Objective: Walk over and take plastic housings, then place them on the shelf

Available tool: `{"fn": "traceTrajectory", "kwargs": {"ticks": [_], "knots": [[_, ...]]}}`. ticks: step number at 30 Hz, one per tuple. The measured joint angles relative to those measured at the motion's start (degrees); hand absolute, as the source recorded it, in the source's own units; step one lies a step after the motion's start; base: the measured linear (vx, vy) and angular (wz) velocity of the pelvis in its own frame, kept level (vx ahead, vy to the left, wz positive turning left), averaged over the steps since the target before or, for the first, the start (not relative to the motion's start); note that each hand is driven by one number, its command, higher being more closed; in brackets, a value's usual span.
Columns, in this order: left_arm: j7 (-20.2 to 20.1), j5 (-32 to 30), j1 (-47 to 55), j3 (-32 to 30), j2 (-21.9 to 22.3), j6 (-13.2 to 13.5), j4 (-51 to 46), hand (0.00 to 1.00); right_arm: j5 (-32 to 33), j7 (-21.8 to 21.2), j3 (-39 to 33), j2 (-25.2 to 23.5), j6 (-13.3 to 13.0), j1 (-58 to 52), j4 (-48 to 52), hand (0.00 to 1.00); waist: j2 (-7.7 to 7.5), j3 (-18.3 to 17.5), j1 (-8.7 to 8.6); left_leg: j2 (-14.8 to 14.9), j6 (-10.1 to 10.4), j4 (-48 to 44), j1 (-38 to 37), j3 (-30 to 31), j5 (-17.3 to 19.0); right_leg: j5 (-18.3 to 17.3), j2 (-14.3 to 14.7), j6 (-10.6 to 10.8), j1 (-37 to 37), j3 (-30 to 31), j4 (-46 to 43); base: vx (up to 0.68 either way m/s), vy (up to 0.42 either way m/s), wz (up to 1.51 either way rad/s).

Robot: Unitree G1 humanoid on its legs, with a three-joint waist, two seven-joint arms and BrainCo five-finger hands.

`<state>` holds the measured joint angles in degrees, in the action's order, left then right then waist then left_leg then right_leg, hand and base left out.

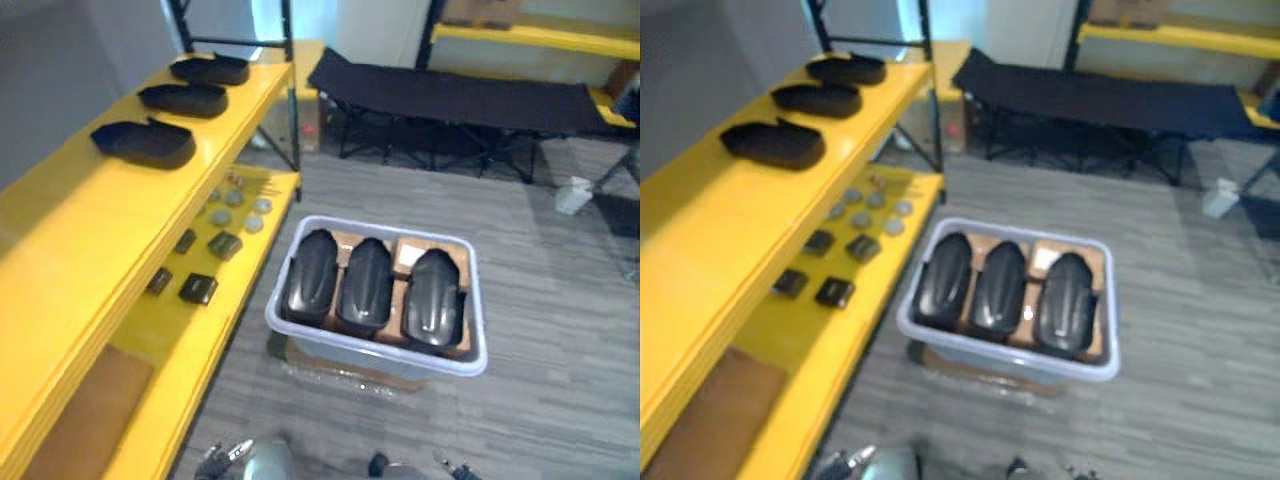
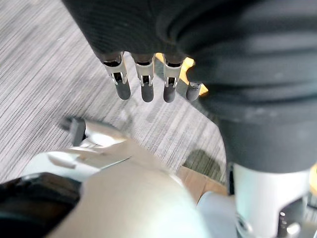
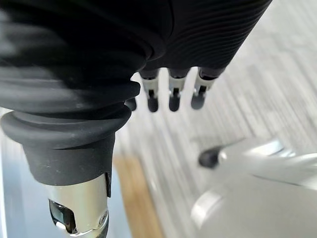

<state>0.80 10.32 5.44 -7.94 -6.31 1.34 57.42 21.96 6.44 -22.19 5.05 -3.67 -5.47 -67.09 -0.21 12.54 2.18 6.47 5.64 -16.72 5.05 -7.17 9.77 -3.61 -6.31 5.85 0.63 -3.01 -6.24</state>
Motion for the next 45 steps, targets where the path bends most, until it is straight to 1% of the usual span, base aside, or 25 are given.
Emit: {"fn": "traceTrajectory", "kwargs": {"ticks": [1,2,4,6,9,12,16,17,22,25,26,28,30,31,32,34,35,36,38,39,40,41,42,43,45], "knots": [[-0.1,-0.7,-0.6,0.5,-0.4,0.2,0.0,0.0,0.0,0.0,-0.9,0.0,0.0,-0.4,0.0,0.0,-0.65,-0.1,-0.14,-0.6,-0.2,0.6,0.2,-0.3,-0.1,0.0,-0.6,0.2,-0.6,0.0,-0.2,0.04,0.091,-0.12],[-0.6,-2.7,-2.4,2.1,-1.3,1.5,-0.1,0.0,-0.3,0.1,-2.9,0.1,-0.1,-1.2,0.1,0.0,-1.18,0.5,-0.91,-1.5,-0.5,1.2,0.2,-0.7,-0.4,-0.1,-1.6,0.6,-1.2,0.1,-0.3,0.04,0.089,-0.03],[-1.1,-3.7,-3.8,3.7,-1.9,2.4,-0.6,0.0,-0.9,0.0,-3.1,0.0,-0.1,-1.6,0.2,0.0,-1.24,0.7,-1.37,-2.0,-0.8,1.5,0.5,-1.4,-0.3,0.1,-2.1,0.9,-1.8,0.5,0.1,0.06,0.078,-0.09],[-1.1,-1.4,-6.5,5.6,-1.7,2.5,-2.4,0.0,-4.1,-0.1,-3.6,-0.7,-0.1,-2.2,0.4,0.0,-1.26,0.7,-2.53,-2.8,-1.5,2.7,0.5,-1.5,-0.7,1.2,-2.7,1.9,-1.6,0.3,1.5,0.13,0.051,-0.02],[-0.9,2.3,-8.9,7.0,-1.6,2.7,-5.3,0.0,-4.8,-0.1,-3.6,-2.1,-0.1,-2.1,0.7,0.0,-1.32,0.7,-2.78,-3.2,-1.8,3.4,0.3,-1.3,-1.1,1.8,-2.6,2.2,-0.7,-0.3,3.0,0.14,0.012,0.02],[-0.8,2.6,-10.9,8.2,-1.2,1.3,-6.8,0.0,-4.9,-0.2,-2.2,-3.8,-0.3,-1.9,1.7,0.0,-1.4,0.7,-2.87,-3.3,-1.8,4.4,-1.2,-1.0,-1.1,2.1,-2.5,2.2,1.1,-1.8,4.4,0.14,-0.017,0.04],[0.7,2.6,-9.7,9.2,-0.2,-2.5,-4.9,0.0,-4.8,-0.3,0.5,-3.9,-0.8,-1.1,2.9,0.0,-1.53,0.7,-2.84,-3.0,-1.8,5.3,-2.2,-1.2,-1.1,3.3,-2.2,2.0,1.6,-1.8,5.4,0.07,-0.004,-0.09],[2.1,2.7,-3.2,4.1,-0.3,-4.9,0.7,0.0,-4.8,-0.1,8.7,-3.1,-2.3,-3.4,2.9,0.0,-3.96,-3.3,-1.99,-5.3,-2.2,12.1,-6.1,0.2,-5.1,4.7,-3.7,0.9,2.8,-4.8,7.8,0.0,0.0,0.0],[2.1,2.7,-3.1,3.6,-0.1,-4.9,0.5,0.0,-4.8,-0.1,8.7,-2.8,-2.3,-3.1,2.9,0.0,-3.58,-3.2,-1.73,-5.2,-2.2,11.5,-5.5,0.2,-4.9,4.2,-3.8,1.0,2.4,-5.0,7.3,0.0,0.002,0.01],[1.9,2.9,-3.1,1.9,0.3,-3.7,-0.1,0.0,-4.7,-0.6,7.5,-2.0,-2.3,-0.6,3.0,0.0,-2.42,-1.7,-1.71,-3.9,-2.4,4.6,-1.3,0.2,-1.7,3.1,-4.3,1.8,-0.4,-5.7,3.2,-0.03,0.043,0.06],[1.6,2.9,-3.3,1.7,0.3,-2.9,-0.4,0.0,-4.7,-1.3,6.3,-1.3,-2.3,0.4,3.3,0.0,-1.77,-0.9,-1.75,-3.6,-2.6,1.9,0.2,0.4,-0.5,2.9,-4.5,2.0,-1.2,-7.0,1.5,-0.03,0.056,0.08],[1.2,3.2,-3.3,1.7,0.2,-2.3,-0.9,0.0,-4.6,-2.9,4.7,0.0,-2.5,1.5,3.5,0.0,-1.14,-0.2,-1.45,-3.5,-3.2,-1.4,2.8,0.5,0.9,3.0,-5.1,2.3,-2.1,-8.1,0.3,-0.05,0.105,0.14],[0.8,3.3,-3.3,1.8,0.0,-1.7,-2.0,0.0,-4.9,-5.2,3.8,0.6,-3.9,3.1,3.9,0.0,-1.04,1.0,-1.44,-3.9,-3.9,-4.5,5.2,0.6,2.3,2.7,-6.2,3.4,-2.7,-9.0,-0.9,-0.05,0.157,0.3],[0.7,3.4,-3.3,2.2,0.0,-1.1,-3.0,0.0,-6.4,-7.7,5.2,0.7,-5.6,3.9,5.1,0.0,-1.03,2.0,-1.34,-4.2,-4.3,-6.8,6.5,0.7,3.7,2.3,-7.2,4.1,-2.7,-10.2,-2.3,-0.06,0.18,0.45],[0.8,4.7,-3.4,2.6,-0.2,-0.3,-3.9,0.0,-8.8,-10.4,9.8,1.1,-8.0,3.9,8.2,0.0,-1.26,3.1,-1.04,-4.3,-4.6,-9.1,7.6,0.7,4.7,2.0,-8.0,4.6,-2.7,-11.4,-3.7,-0.06,0.188,0.4],[0.9,5.7,-3.6,3.4,-0.6,0.0,-4.6,0.0,-11.8,-14.0,17.7,1.2,-10.9,3.8,13.6,0.0,-2.19,3.5,0.3,-5.2,-4.8,-10.3,8.0,1.5,5.2,2.0,-8.8,4.8,-2.7,-13.0,-4.4,-0.04,0.141,0.28],[1.2,5.7,-3.7,4.9,-1.9,0.2,-4.6,0.0,-13.9,-16.1,26.7,1.0,-13.0,4.4,21.6,0.0,-2.91,3.4,1.73,-5.4,-4.8,-10.5,8.1,2.1,5.2,3.2,-8.9,4.9,-2.2,-14.5,-4.4,-0.03,0.105,0.27],[1.4,5.3,-3.5,5.1,-2.1,0.4,-4.6,0.0,-14.4,-16.6,31.4,0.9,-13.6,5.3,27.2,0.0,-3.08,3.3,2.47,-5.3,-4.8,-10.5,8.0,2.4,5.2,4.1,-8.6,4.7,-1.7,-14.6,-4.2,-0.04,0.095,0.27],[1.8,4.8,-2.6,5.0,-2.5,1.1,-4.6,0.0,-14.6,-17.5,37.9,0.3,-15.2,8.8,37.7,0.0,-3.42,3.1,3.04,-5.0,-5.0,-10.4,7.8,3.4,5.5,5.3,-8.0,4.3,-0.4,-14.7,-3.3,-0.02,0.051,0.25],[2.1,4.5,-2.0,4.7,-3.1,1.5,-4.5,0.0,-14.4,-18.0,39.4,0.1,-15.8,11.5,41.8,0.0,-3.5,3.0,4.03,-3.7,-5.8,-10.3,7.8,2.0,6.1,5.9,-7.3,3.5,-0.2,-14.6,-2.8,-0.01,0.021,0.23],[2.5,4.3,-1.0,4.5,-3.4,1.6,-4.2,0.0,-13.2,-18.2,39.7,0.2,-16.0,15.5,46.2,0.0,-3.67,2.9,4.34,-1.6,-5.7,-10.3,7.3,-0.5,6.1,7.0,-6.5,3.3,0.5,-14.6,-1.7,0.0,0.002,0.09],[2.5,4.3,-0.7,4.4,-3.6,1.6,-4.2,0.0,-12.0,-18.3,39.2,0.5,-16.1,17.3,48.2,0.0,-3.88,3.0,4.5,-1.0,-5.5,-10.1,6.8,-1.4,6.0,7.3,-6.3,3.2,0.9,-14.5,-1.4,0.04,0.016,0.06],[2.5,4.3,0.7,4.3,-3.6,1.6,-4.1,0.0,-9.8,-18.3,37.4,1.5,-16.0,20.3,52.2,0.0,-4.35,2.8,4.81,-1.0,-4.9,-9.6,5.9,-1.8,5.6,7.4,-6.3,3.2,1.6,-14.4,-1.2,0.05,0.02,0.01],[2.4,4.3,1.7,4.2,-3.6,1.6,-4.1,0.0,-7.6,-18.3,35.6,2.7,-15.6,22.0,55.0,0.0,-4.67,2.5,4.81,-1.0,-5.1,-9.5,5.6,-1.9,5.4,7.4,-6.4,3.2,1.9,-14.4,-1.2,0.08,0.025,-0.01],[2.4,4.3,3.0,3.9,-4.0,1.6,-4.1,0.0,-4.1,-15.2,29.3,6.4,-14.2,25.8,59.4,0.0,-5.22,2.2,4.81,-1.0,-5.0,-9.2,4.4,-2.6,5.2,7.4,-6.4,3.2,2.8,-14.2,-0.9,0.08,0.018,-0.02]]}}
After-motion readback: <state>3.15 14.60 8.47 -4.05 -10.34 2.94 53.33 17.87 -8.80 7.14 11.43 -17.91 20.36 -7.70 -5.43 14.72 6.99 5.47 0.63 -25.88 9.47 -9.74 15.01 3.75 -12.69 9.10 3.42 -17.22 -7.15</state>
